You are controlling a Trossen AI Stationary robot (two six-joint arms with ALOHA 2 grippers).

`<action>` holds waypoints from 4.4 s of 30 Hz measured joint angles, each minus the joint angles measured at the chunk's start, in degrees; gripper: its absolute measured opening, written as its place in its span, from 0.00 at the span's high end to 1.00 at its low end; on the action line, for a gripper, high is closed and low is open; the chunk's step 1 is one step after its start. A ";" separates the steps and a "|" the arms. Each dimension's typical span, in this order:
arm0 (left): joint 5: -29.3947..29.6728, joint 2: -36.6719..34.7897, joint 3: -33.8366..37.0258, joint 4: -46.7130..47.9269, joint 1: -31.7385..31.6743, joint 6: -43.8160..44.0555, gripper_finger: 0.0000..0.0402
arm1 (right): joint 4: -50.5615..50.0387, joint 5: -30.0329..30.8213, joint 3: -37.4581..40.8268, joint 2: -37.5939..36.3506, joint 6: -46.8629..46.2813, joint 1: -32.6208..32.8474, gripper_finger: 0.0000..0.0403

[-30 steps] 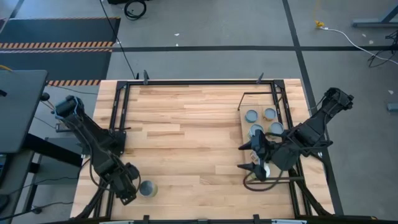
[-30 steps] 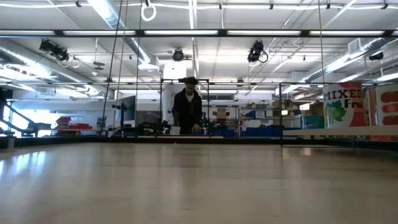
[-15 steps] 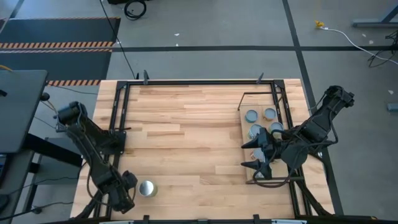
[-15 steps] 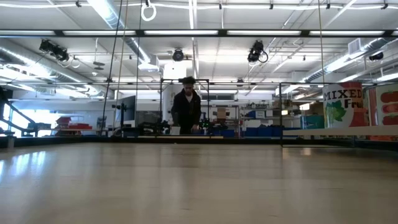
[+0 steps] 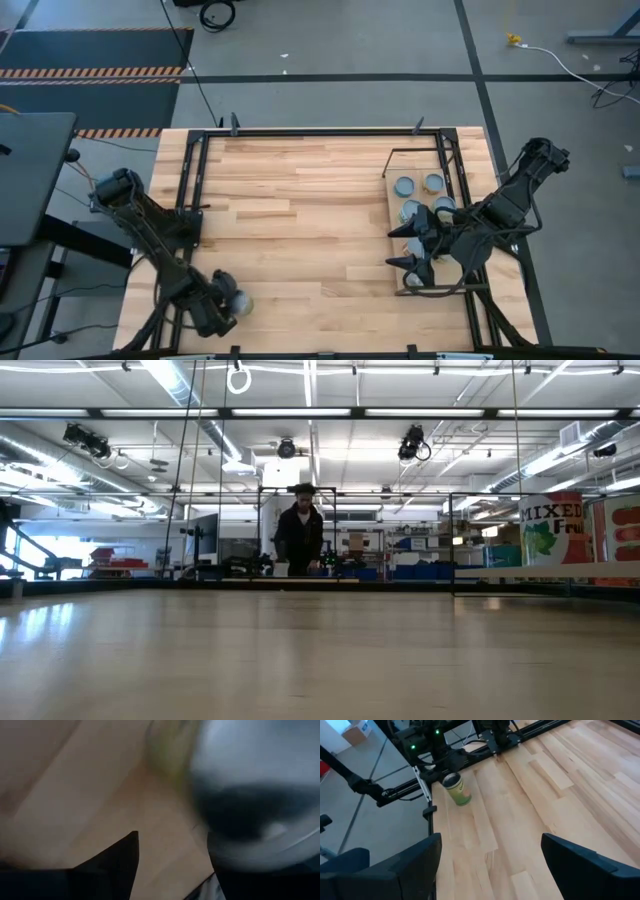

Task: Pick and place cans onto a shelf
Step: Put the canned oranges can on the shelf

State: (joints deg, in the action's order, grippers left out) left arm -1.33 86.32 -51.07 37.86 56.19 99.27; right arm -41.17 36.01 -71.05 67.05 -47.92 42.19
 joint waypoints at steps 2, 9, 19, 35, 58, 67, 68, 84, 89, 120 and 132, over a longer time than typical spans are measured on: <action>2.54 -0.02 0.00 -1.85 -1.86 -2.15 0.41 | -0.02 -0.04 0.00 0.02 -0.35 -0.29 0.14; 14.22 -0.02 0.02 -5.35 -11.04 -14.22 0.41 | -0.01 -0.07 0.00 0.04 -0.45 -1.10 0.14; 23.55 -0.02 0.02 -21.56 -28.44 -43.77 0.41 | 1.78 -0.10 0.00 0.43 18.68 -5.54 0.14; 15.18 -7.04 -8.25 -15.34 -37.89 -62.53 0.41 | 19.87 -14.07 -0.04 13.70 37.59 -17.89 0.11; 30.94 -40.20 -9.46 14.78 -37.65 -62.96 0.46 | 35.58 -31.71 -0.04 37.47 47.00 -30.17 0.01; 30.91 -40.25 -9.46 18.74 -37.65 -62.95 0.46 | 35.35 -36.59 0.00 38.95 42.44 -32.31 0.01; 30.89 -40.24 -9.46 18.81 -37.65 -62.96 0.46 | 34.94 -37.86 0.02 38.95 42.40 -32.43 0.01; 29.04 -40.26 -9.46 15.80 -37.65 -65.96 0.46 | 34.88 -37.08 0.13 43.64 46.06 -32.58 0.04; 29.10 -40.22 -9.46 11.61 -37.65 -67.24 0.46 | 33.93 -34.23 -0.38 42.74 41.79 -32.54 0.16; 30.63 -40.22 -9.46 1.47 -37.62 -66.54 0.46 | -38.86 -16.53 -4.20 -3.99 -40.49 0.54 0.20; 33.98 -39.55 -9.46 -12.29 -37.76 -47.34 0.46 | -46.12 -27.89 -4.20 -13.80 -43.30 8.07 0.22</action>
State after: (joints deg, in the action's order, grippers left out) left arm 32.65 46.77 -60.53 25.57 18.44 51.92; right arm -87.29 8.12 -75.24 53.25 -91.22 50.27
